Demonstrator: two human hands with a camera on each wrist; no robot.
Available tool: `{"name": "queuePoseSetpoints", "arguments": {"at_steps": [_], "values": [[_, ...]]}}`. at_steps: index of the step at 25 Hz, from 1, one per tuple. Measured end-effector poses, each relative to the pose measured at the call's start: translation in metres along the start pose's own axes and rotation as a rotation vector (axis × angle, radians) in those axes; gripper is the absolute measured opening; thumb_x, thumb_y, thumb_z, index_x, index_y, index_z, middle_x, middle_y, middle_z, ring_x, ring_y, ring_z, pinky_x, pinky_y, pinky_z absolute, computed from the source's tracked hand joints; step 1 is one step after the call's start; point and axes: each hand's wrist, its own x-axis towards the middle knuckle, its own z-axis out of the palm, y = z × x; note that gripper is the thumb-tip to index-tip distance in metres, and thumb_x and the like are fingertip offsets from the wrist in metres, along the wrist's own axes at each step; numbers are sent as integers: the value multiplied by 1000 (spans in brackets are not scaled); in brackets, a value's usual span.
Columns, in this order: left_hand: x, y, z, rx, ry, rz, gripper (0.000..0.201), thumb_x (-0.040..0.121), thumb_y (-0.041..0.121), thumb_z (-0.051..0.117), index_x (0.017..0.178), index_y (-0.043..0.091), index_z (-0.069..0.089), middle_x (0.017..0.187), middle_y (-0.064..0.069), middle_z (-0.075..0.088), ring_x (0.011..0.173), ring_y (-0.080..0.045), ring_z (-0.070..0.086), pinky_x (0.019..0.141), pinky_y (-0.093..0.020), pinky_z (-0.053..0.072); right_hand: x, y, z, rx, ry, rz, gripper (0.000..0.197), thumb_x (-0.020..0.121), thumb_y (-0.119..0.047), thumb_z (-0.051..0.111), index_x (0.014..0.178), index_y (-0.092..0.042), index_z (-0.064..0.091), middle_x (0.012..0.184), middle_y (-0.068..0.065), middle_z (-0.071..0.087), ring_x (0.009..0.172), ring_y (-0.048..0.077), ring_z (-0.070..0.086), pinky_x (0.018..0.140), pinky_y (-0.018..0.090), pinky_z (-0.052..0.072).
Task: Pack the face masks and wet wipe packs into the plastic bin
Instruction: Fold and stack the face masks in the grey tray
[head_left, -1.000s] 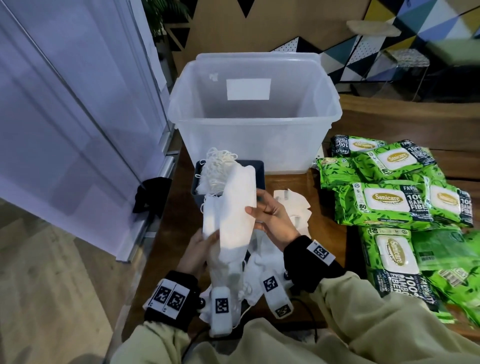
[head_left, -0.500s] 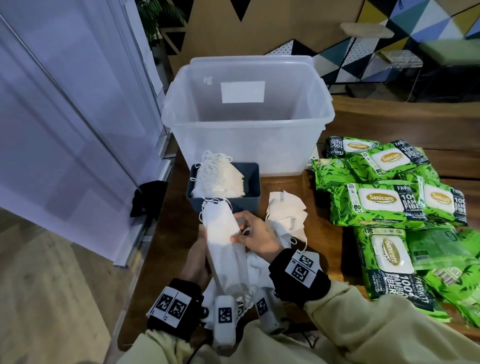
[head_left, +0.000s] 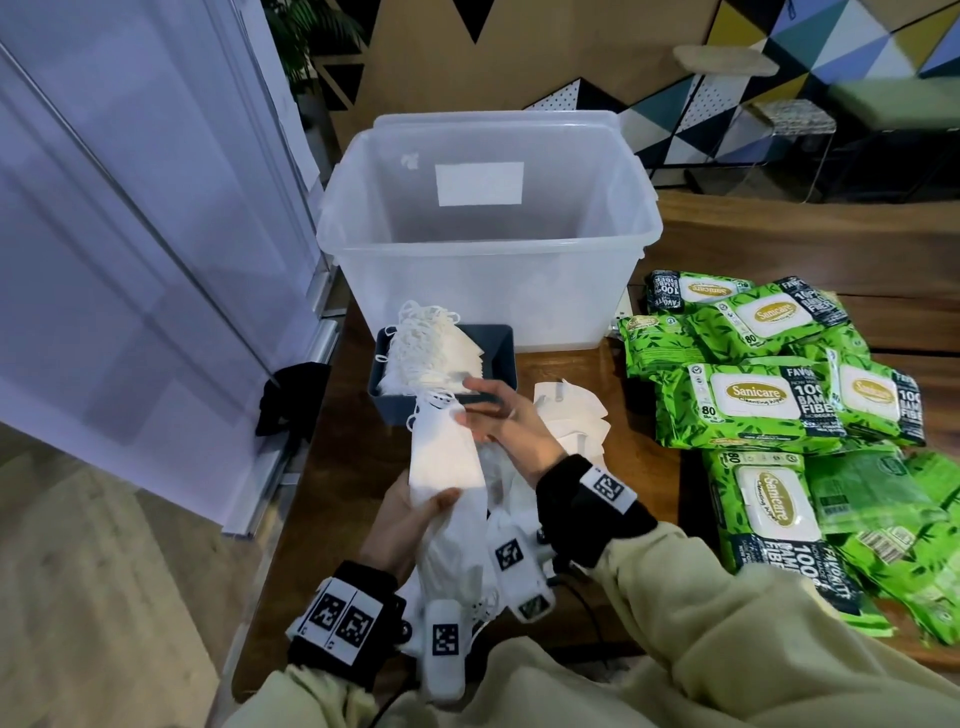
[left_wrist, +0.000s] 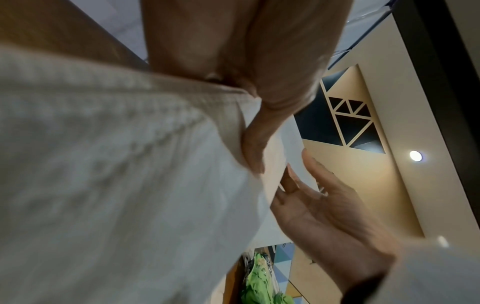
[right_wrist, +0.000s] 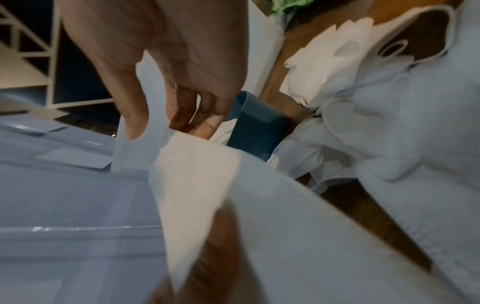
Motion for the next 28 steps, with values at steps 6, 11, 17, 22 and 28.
{"name": "queuePoseSetpoints", "arguments": {"at_steps": [6, 11, 17, 22, 28], "values": [[-7, -8, -3, -20, -67, -72, 91, 50, 38, 89, 124, 2, 50, 113, -20, 67, 104, -39, 64, 90, -57, 50, 31, -18, -9, 191, 187, 26, 27, 81, 13, 59, 98, -8, 57, 78, 6, 65, 56, 5, 65, 49, 15, 48], [-6, 16, -11, -109, 82, 57, 39, 72, 13, 75, 108, 6, 62, 99, -13, 73, 88, -27, 68, 68, -34, 58, 12, 1, -1, -177, -57, 102, 48, 87, -15, 63, 129, -3, 41, 101, 5, 57, 80, 8, 57, 64, 15, 50], [11, 56, -17, -230, 405, 254, 33, 86, 4, 61, 118, 3, 57, 104, -5, 68, 96, -23, 63, 90, -42, 51, -23, 25, 9, -504, -459, 156, 11, 89, -16, 62, 78, -18, 61, 68, -12, 61, 56, -8, 55, 58, 9, 40], [7, 61, -25, -293, 491, 311, 36, 89, 9, 59, 125, 9, 54, 105, 3, 64, 90, -9, 62, 75, -24, 51, -22, 47, -4, -577, -383, 148, 16, 93, -8, 54, 87, -11, 69, 58, -23, 63, 59, -11, 55, 66, 11, 41], [5, 54, -33, -238, 476, 266, 28, 89, 5, 58, 117, 10, 55, 100, 3, 67, 88, -11, 63, 69, -19, 56, -22, 64, -22, -932, -511, -4, 56, 85, -2, 63, 136, -3, 40, 137, 17, 47, 116, 16, 45, 93, 15, 37]]}}
